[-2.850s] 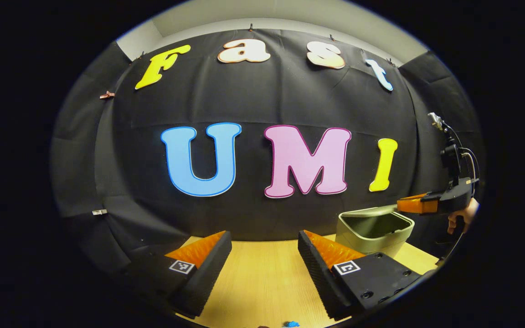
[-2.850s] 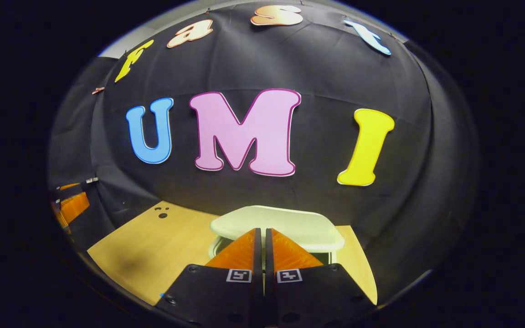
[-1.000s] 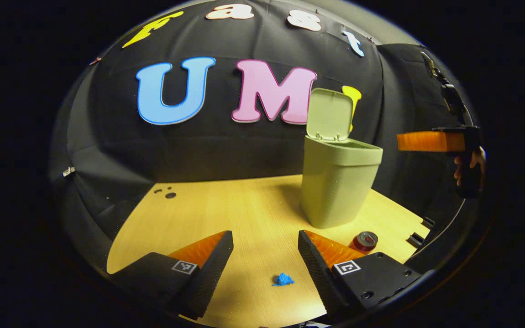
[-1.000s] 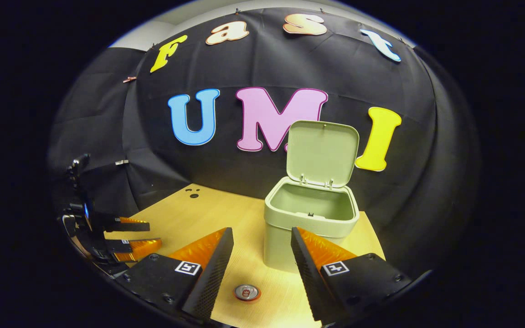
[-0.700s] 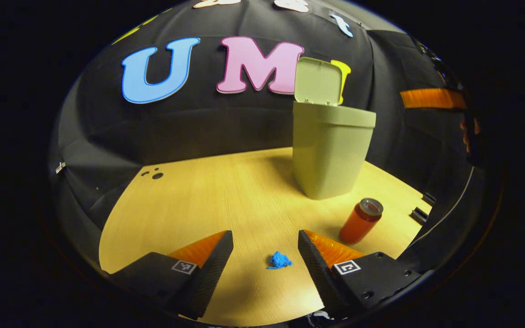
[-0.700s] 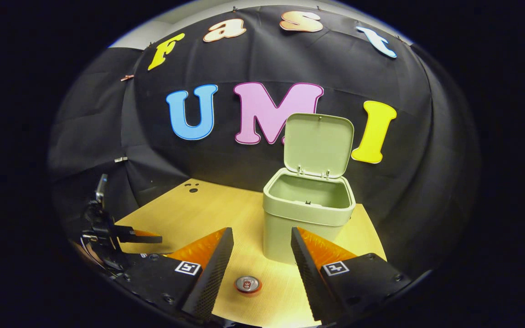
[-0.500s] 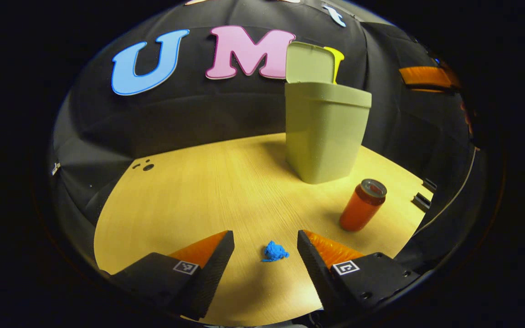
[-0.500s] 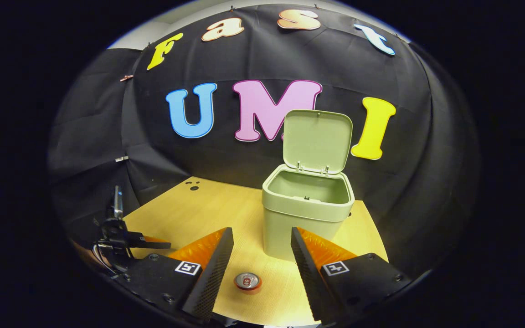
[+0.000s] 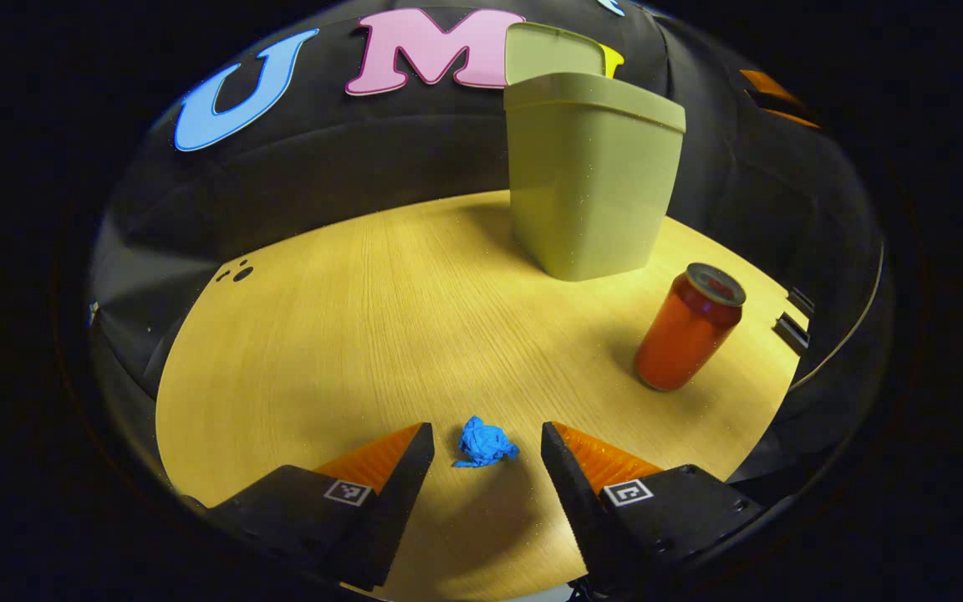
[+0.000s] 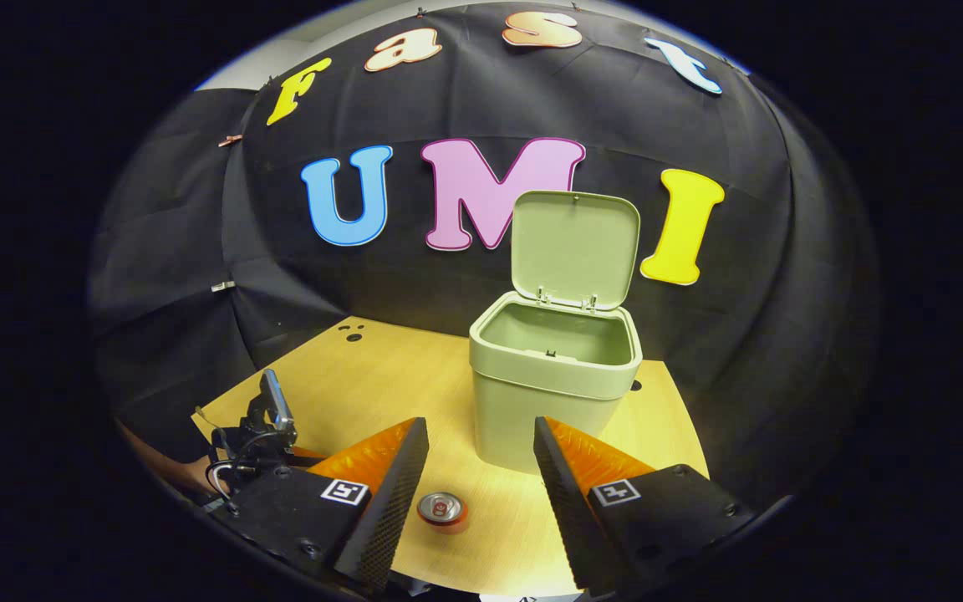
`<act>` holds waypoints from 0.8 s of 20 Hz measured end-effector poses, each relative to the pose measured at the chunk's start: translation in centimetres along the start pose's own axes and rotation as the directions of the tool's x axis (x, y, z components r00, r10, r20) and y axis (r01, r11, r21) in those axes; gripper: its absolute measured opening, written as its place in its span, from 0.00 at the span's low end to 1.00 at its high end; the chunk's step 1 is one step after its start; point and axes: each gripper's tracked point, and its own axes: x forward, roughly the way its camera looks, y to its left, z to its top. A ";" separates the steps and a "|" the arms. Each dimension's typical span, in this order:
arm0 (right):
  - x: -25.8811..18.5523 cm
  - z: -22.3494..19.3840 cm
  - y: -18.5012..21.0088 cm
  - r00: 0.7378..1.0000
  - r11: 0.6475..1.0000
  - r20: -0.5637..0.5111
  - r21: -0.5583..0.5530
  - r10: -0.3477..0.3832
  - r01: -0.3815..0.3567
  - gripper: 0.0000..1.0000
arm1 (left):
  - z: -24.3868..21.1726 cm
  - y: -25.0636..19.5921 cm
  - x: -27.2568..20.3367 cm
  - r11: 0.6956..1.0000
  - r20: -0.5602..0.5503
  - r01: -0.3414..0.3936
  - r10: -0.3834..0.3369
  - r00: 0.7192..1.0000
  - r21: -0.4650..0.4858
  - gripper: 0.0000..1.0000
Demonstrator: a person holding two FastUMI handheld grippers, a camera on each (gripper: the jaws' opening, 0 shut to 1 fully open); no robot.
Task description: Press the lid of the desktop garbage bin to open it, pick up the crumpled paper on the desktop and throw it into the bin, then pick up the pop can on the desktop and drop it into the bin, and finally close the garbage bin lid.
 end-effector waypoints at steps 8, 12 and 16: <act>0.0 -1.5 -1.5 0.999 1.000 -0.041 0.000 -0.020 0.020 0.81 | -1.3 0.2 2.1 1.000 -0.075 -0.003 0.001 0.997 -0.020 0.68; 0.2 -1.4 -1.9 0.999 1.000 -0.039 0.013 -0.022 0.023 0.81 | -1.7 0.1 2.3 1.000 -0.096 -0.002 0.000 0.995 -0.018 0.50; 0.2 -1.5 -1.6 0.999 1.000 -0.031 0.020 -0.013 0.013 0.83 | -1.5 0.5 1.7 1.000 -0.095 -0.013 0.011 0.995 -0.027 0.50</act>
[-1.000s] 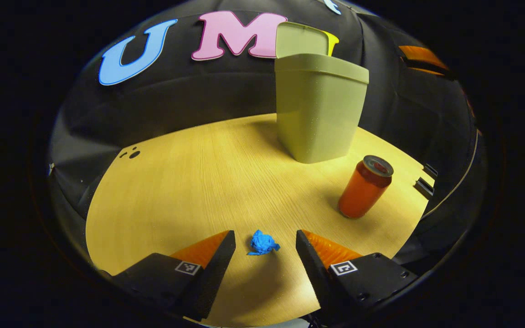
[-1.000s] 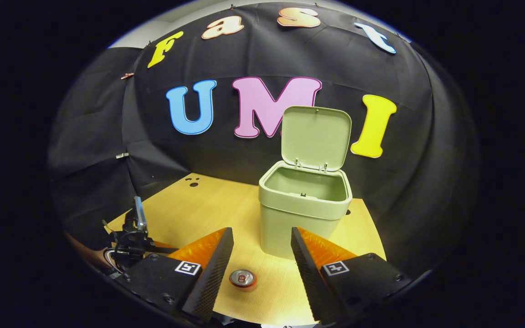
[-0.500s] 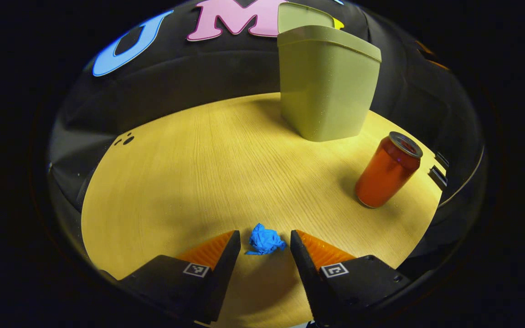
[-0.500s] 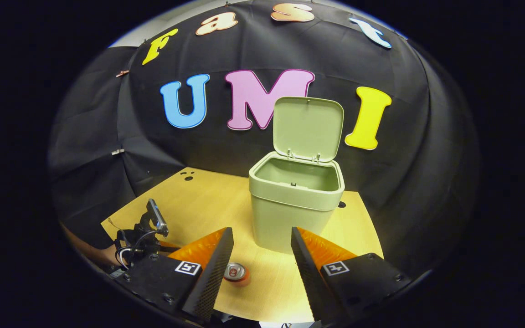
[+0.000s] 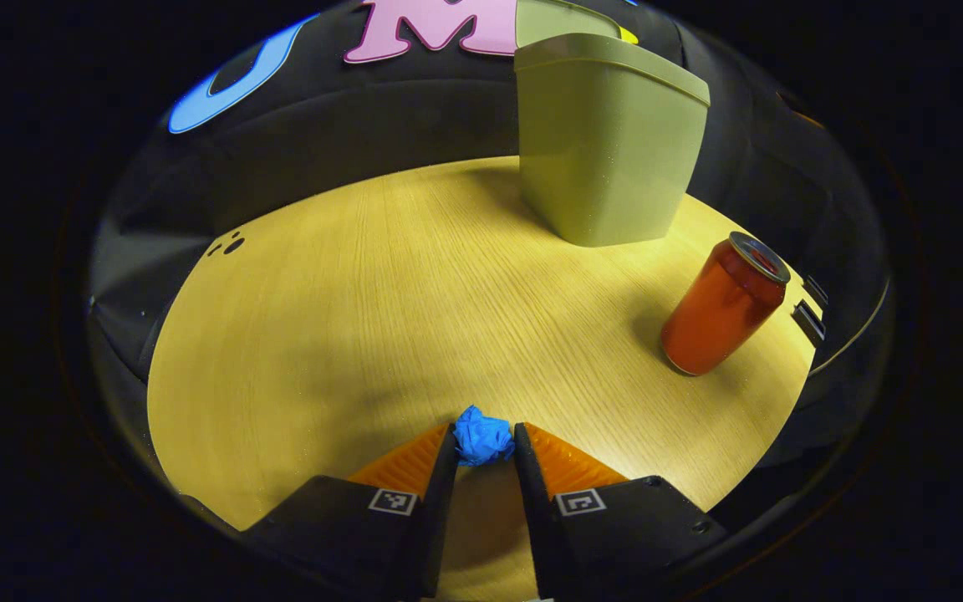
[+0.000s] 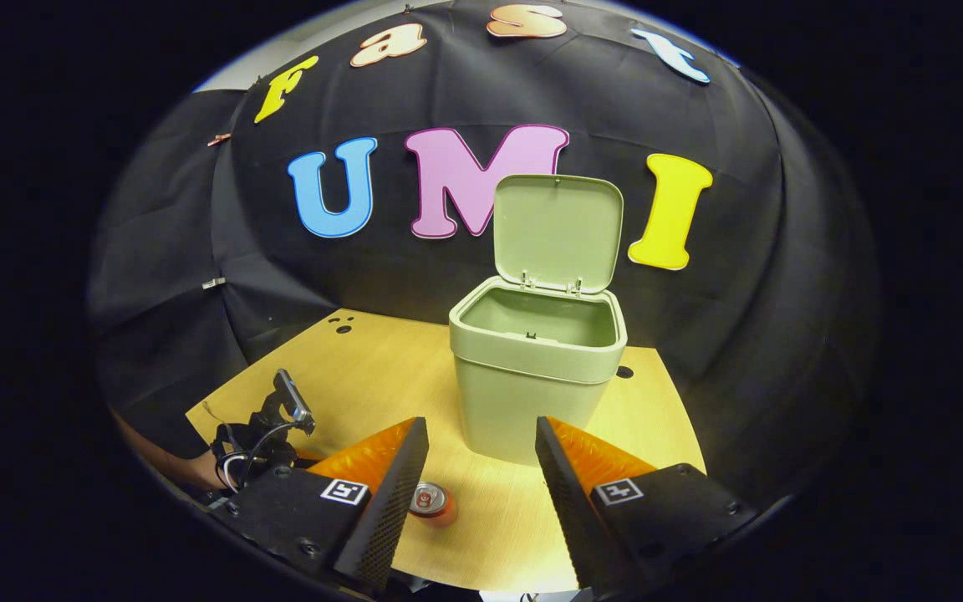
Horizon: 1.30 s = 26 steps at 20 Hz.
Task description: Press the lid of the desktop garbage bin to open it, pick up the crumpled paper on the desktop and throw it into the bin, then pick up the pop can on the desktop and drop it into the bin, and finally close the garbage bin lid.
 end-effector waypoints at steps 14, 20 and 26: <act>1.2 -4.5 3.0 0.988 0.992 -0.102 0.066 0.112 -0.105 0.85 | 13.2 1.2 -8.1 0.999 0.280 -0.008 0.021 0.960 -0.046 0.46; 1.4 -6.1 3.1 0.983 0.992 -0.140 0.063 0.118 -0.110 0.84 | 21.3 0.1 -12.9 0.999 0.455 0.023 -0.009 0.890 -0.025 0.46; 1.5 -7.9 2.8 0.978 0.992 -0.173 0.074 0.115 -0.104 0.86 | 30.1 -1.2 -16.9 0.996 0.615 0.085 -0.058 0.786 -0.014 0.46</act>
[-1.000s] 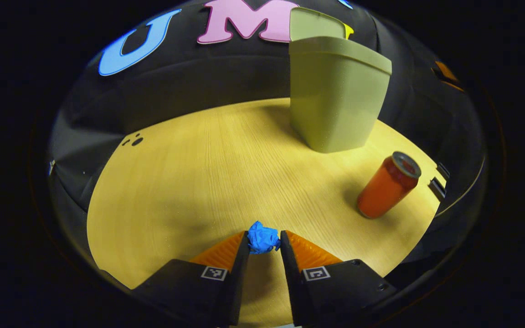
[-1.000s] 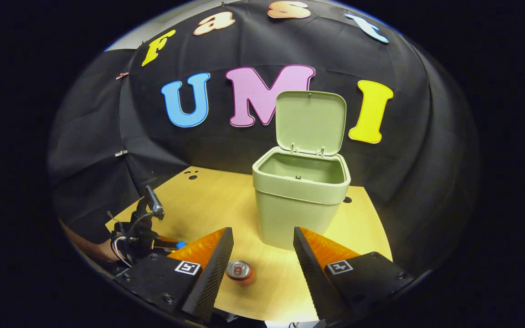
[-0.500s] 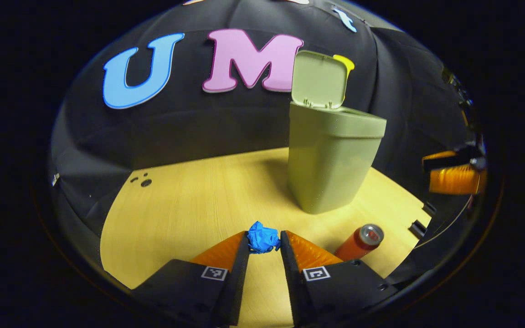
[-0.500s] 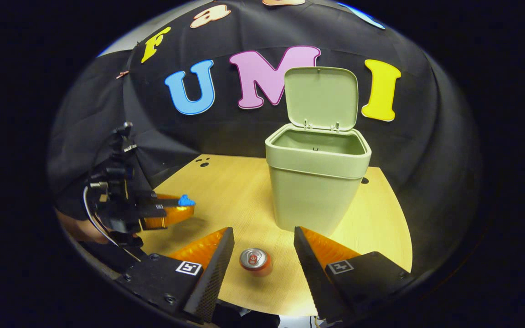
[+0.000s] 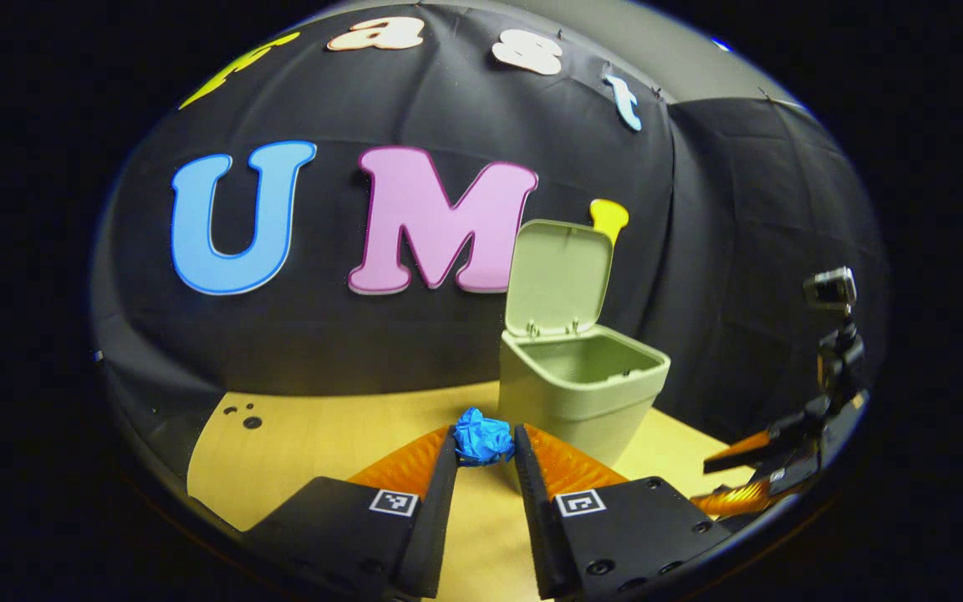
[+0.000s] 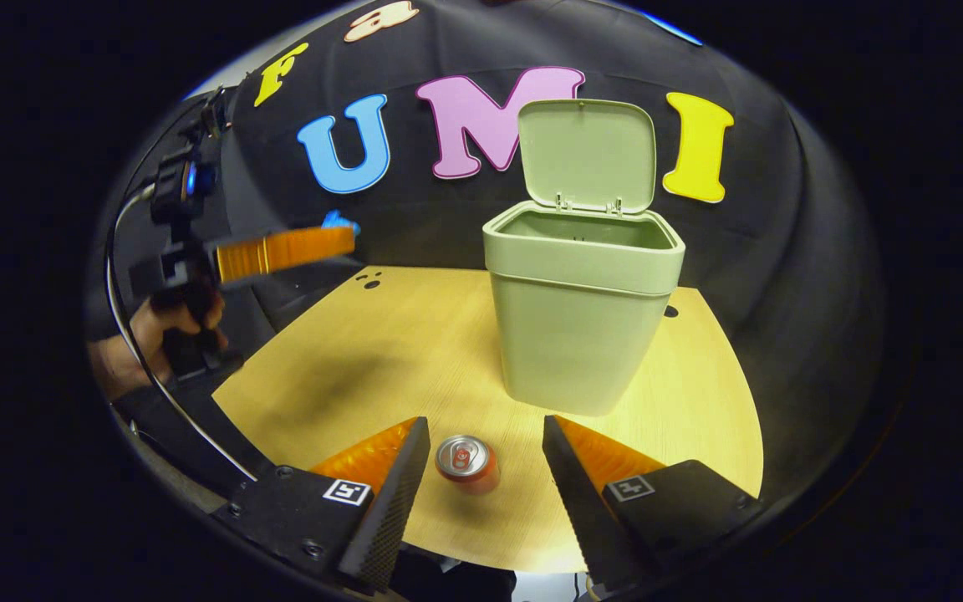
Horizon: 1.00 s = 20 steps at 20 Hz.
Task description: Press the lid of the desktop garbage bin to open it, pick up the crumpled paper on the desktop and throw it into the bin, then pick up the pop can on the desktop and drop it into the bin, and finally close the garbage bin lid.
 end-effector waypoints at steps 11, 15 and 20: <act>-0.4 -1.8 -2.0 0.999 0.998 -0.030 0.054 -0.041 0.043 0.87 | 5.9 -5.8 10.0 0.981 0.083 0.173 -0.180 0.980 0.082 0.45; -0.2 -1.7 -3.2 0.998 0.996 -0.030 0.073 -0.056 0.058 0.87 | 4.9 -8.0 13.2 0.969 0.037 0.222 -0.227 0.973 0.108 0.49; 0.0 -1.9 -4.5 0.997 0.995 -0.041 0.069 -0.064 0.067 0.87 | 3.0 -9.4 15.9 0.963 -0.028 0.242 -0.240 0.970 0.117 0.45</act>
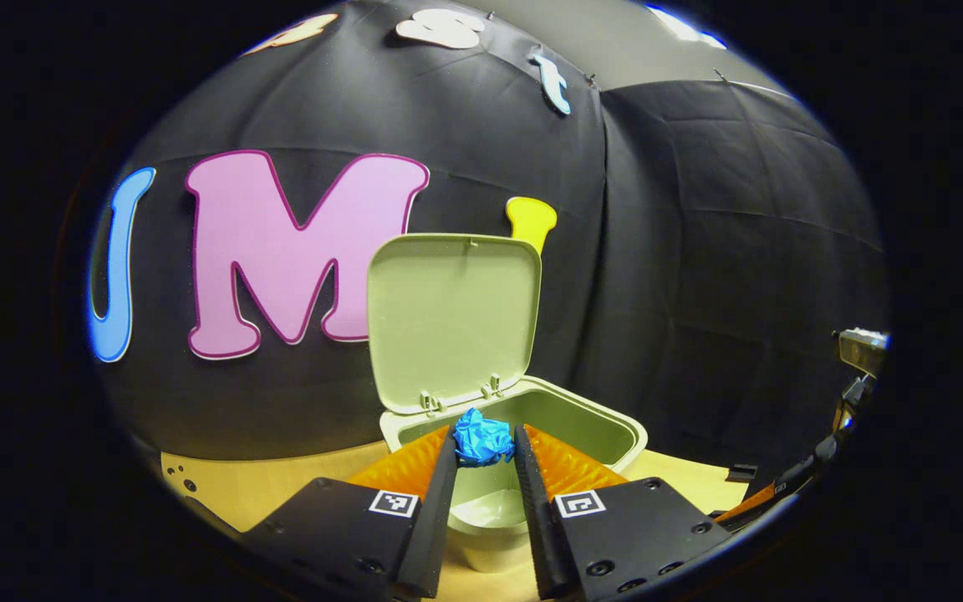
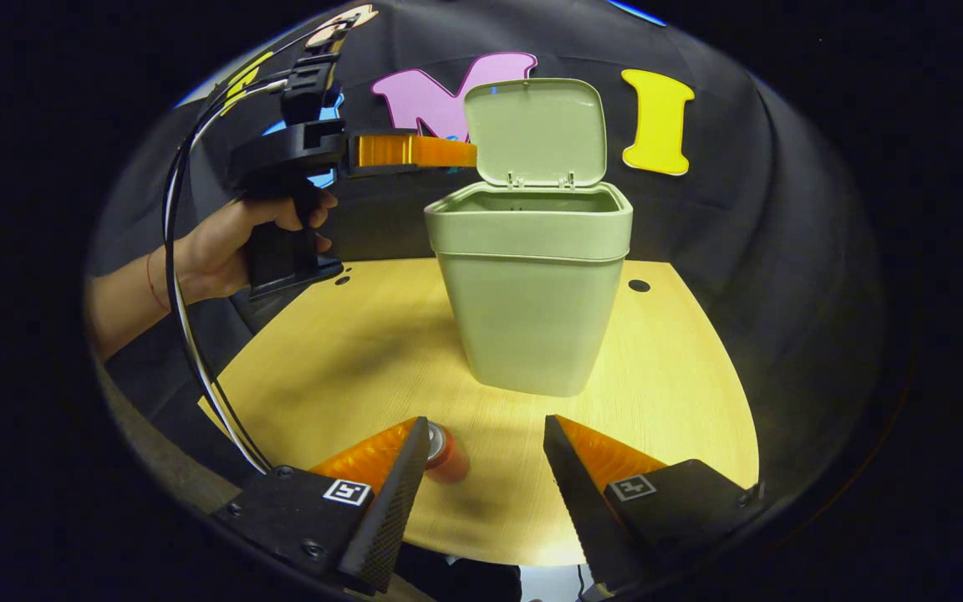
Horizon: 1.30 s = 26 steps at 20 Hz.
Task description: Press the lid of the desktop garbage bin to open it, pick up the crumpled paper on the desktop and throw it into the bin, then pick up the pop can on the desktop and drop it into the bin, and finally close the garbage bin lid.
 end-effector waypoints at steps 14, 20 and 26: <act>0.0 0.0 1.0 0.999 0.999 0.003 -0.027 0.043 -0.043 0.99 | -0.9 0.6 -0.2 0.998 -0.032 -0.055 0.056 0.998 0.024 0.96; 1.1 -1.0 3.9 0.993 0.990 -0.036 -0.086 0.109 -0.112 0.99 | -0.6 4.3 -6.1 0.986 -0.017 -0.165 0.165 0.986 -0.002 0.95; 3.2 -2.4 5.8 0.985 0.975 -0.089 -0.150 0.151 -0.163 0.99 | -2.4 7.6 -13.6 0.951 -0.025 -0.307 0.306 0.952 -0.046 0.95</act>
